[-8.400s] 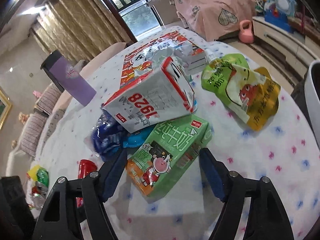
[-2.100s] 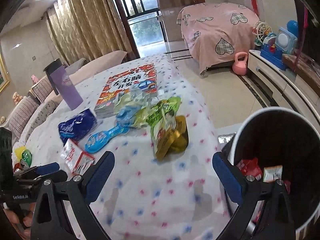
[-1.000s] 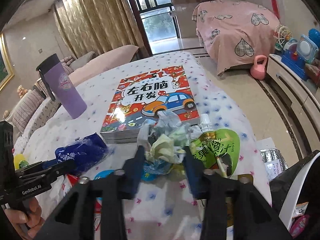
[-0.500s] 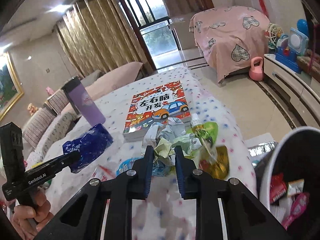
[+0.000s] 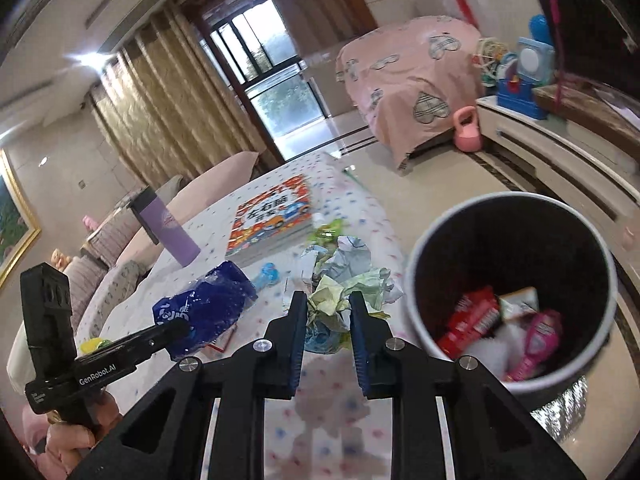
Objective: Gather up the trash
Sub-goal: 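Carry the blue wrapper and crumpled plastic over the bin and release both, then grasp the white-and-red milk carton with the left tool while the right grasps the blue lollipop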
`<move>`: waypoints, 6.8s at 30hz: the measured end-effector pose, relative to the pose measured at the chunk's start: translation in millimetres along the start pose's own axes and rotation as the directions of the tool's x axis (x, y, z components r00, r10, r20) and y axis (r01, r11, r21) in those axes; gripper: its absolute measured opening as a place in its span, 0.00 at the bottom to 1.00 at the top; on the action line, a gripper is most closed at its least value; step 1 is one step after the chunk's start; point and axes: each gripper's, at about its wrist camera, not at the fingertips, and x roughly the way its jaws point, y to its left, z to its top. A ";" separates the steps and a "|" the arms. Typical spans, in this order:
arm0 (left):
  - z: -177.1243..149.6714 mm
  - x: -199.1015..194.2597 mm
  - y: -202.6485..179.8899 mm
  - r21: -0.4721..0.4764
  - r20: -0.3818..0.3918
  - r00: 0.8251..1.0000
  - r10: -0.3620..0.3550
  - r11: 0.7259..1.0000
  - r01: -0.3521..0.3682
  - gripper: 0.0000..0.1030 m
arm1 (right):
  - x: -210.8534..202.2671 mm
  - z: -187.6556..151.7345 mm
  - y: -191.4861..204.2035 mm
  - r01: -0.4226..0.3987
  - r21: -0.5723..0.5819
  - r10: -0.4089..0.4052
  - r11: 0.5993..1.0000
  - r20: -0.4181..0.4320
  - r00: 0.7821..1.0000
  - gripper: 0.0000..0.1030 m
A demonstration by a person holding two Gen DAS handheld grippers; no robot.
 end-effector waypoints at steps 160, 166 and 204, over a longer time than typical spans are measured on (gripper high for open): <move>15.4 39.9 136.2 -0.230 -0.176 0.964 0.201 0.943 -0.239 0.80 | 191.5 -3.6 94.6 -0.189 -0.380 -0.004 0.906 -0.454 0.891 0.23; 16.3 54.7 112.8 -0.097 -0.156 0.963 0.217 0.967 -0.234 0.74 | 140.5 -22.6 54.1 -0.209 -0.104 0.144 0.972 -0.435 0.889 0.23; -51.7 5.8 19.5 0.079 -0.113 0.980 0.162 0.985 -0.153 0.44 | 69.7 -68.5 38.3 -0.041 -0.217 -0.025 0.975 -0.294 0.955 0.23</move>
